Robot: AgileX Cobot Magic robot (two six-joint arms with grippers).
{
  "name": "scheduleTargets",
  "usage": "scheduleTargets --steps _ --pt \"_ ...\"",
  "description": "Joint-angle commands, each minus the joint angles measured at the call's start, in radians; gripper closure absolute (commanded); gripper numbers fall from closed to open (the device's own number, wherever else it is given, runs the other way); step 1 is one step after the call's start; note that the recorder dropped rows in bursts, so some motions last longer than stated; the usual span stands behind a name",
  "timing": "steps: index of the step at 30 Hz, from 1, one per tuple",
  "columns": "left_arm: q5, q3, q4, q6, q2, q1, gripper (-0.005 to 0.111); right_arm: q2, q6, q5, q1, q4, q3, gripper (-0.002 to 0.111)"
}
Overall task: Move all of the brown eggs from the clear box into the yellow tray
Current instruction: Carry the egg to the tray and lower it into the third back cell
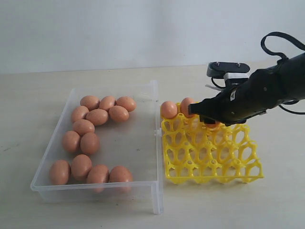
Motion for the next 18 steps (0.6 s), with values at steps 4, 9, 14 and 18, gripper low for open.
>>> scheduleTargets --steps 4,9,14,18 --pt "-0.006 -0.004 0.0 -0.003 -0.006 0.002 0.107 -0.073 -0.001 -0.063 -0.032 -0.009 -0.003 0.108" --pt "-0.006 -0.004 0.0 -0.003 -0.006 0.002 0.107 -0.051 -0.009 -0.112 -0.045 -0.013 -0.003 0.108" --pt "-0.006 -0.004 0.0 -0.005 -0.006 0.002 0.107 -0.017 -0.009 -0.166 -0.049 -0.011 -0.003 0.108" --pt "-0.006 -0.004 0.0 -0.005 -0.006 0.002 0.107 0.007 -0.009 -0.191 -0.049 -0.01 -0.003 0.108"
